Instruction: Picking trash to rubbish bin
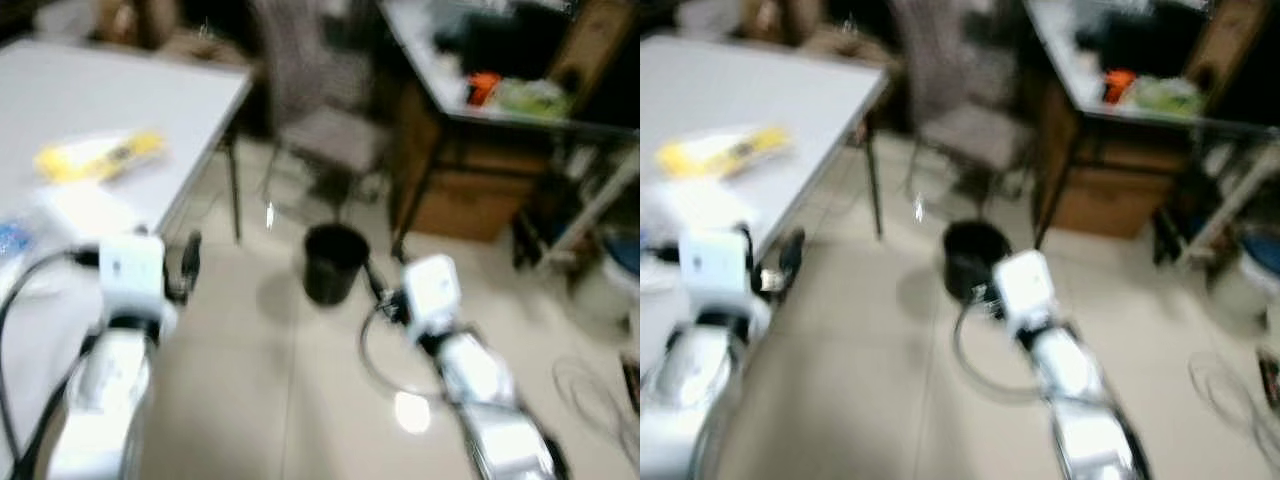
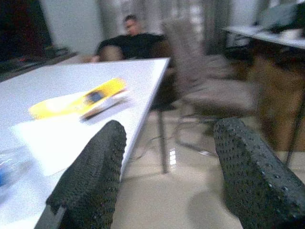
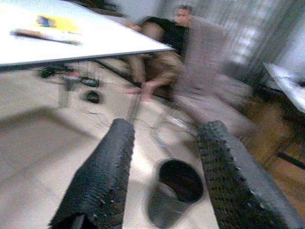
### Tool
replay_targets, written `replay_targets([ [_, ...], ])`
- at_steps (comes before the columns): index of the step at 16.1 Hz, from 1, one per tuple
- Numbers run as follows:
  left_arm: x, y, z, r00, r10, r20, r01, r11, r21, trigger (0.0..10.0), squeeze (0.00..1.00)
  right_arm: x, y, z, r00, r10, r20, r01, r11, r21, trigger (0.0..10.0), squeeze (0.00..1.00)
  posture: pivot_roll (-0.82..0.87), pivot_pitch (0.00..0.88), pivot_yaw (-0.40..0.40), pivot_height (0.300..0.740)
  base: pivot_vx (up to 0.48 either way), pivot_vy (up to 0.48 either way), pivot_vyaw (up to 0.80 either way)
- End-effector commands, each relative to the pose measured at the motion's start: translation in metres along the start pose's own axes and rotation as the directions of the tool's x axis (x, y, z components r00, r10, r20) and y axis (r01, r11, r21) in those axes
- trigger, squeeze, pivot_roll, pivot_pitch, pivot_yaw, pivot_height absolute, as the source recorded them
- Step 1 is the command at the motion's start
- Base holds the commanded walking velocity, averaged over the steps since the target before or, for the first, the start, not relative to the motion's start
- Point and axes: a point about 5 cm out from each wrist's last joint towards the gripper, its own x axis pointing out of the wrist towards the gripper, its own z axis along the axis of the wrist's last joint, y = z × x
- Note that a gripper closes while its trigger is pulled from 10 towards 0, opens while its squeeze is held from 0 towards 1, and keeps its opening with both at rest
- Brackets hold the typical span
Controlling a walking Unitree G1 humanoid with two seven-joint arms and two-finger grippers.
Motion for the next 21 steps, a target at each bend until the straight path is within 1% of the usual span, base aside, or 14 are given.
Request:
replay_targets([
  [1,0.001,-0.004,0.002,1.0,-0.002,0.021,0.002,1.0,-0.001,10.0,0.0,-0.001,-0.005,0.003,1.0,0.003,0.016,-0.003,1.0,0.001,10.0,0.0,0.05,0.0,-0.094,0.74,0.255,0.0,0.8],
  [4,0.001,-0.001,0.002,1.0,0.021,0.021,-0.021,1.0,0.003,10.0,0.0,0.001,0.001,0.003,0.998,0.064,0.018,-0.064,0.998,0.011,10.0,0.0,0.06,0.0,-0.102,0.74,0.33,0.0,0.8],
  [5,0.001,0.003,0.002,0.999,0.041,0.021,-0.041,0.999,0.006,10.0,0.0,0.001,0.006,0.002,0.995,0.102,0.014,-0.103,0.995,0.018,10.0,0.0,0.06,0.0,-0.105,0.74,0.352,0.0,0.8],
  [7,0.001,0.006,0.002,0.999,0.051,0.02,-0.051,0.999,0.014,10.0,0.0,0.002,0.009,0.001,0.992,0.129,0.014,-0.129,0.992,0.015,10.0,0.0,0.07,0.0,-0.111,0.74,0.358,0.0,0.8],
  [15,0.002,0.008,0.0,0.998,0.059,0.005,-0.059,0.998,0.029,10.0,0.0,0.002,0.013,0.0,0.984,0.18,0.008,-0.18,0.983,0.02,10.0,0.0,0.07,0.0,-0.108,0.74,0.36,0.0,0.8],
  [17,0.005,0.006,-0.003,0.999,0.043,-0.012,-0.043,0.999,0.023,10.0,0.0,0.0,0.014,-0.001,0.985,0.17,0.012,-0.171,0.984,0.042,10.0,0.0,0.07,0.0,-0.105,0.74,0.298,0.0,0.0],
  [18,0.008,-0.004,-0.007,0.998,-0.047,-0.042,0.047,0.999,-0.011,10.0,0.0,0.0,0.012,-0.002,0.989,0.149,0.011,-0.149,0.987,0.059,10.0,0.0,0.07,0.0,-0.102,0.74,0.0,0.0,0.0],
  [19,0.009,-0.015,-0.008,0.99,-0.137,-0.027,0.134,0.988,-0.08,10.0,0.0,0.0,0.011,-0.001,0.99,0.142,0.014,-0.142,0.988,0.052,10.0,0.0,0.07,0.0,-0.101,0.74,0.0,0.0,0.0],
  [20,0.011,-0.019,-0.007,0.985,-0.173,-0.009,0.171,0.979,-0.106,10.0,0.0,0.0,0.01,0.0,0.991,0.13,0.02,-0.131,0.99,0.05,10.0,0.0,0.06,0.0,-0.095,0.74,0.0,0.0,0.0],
  [21,0.015,-0.025,-0.01,0.97,-0.241,-0.025,0.234,0.957,-0.171,10.0,1.0,-0.001,0.007,0.001,0.993,0.112,0.025,-0.114,0.992,0.048,10.0,0.0,0.06,0.0,-0.093,0.74,0.0,0.0,0.0],
])
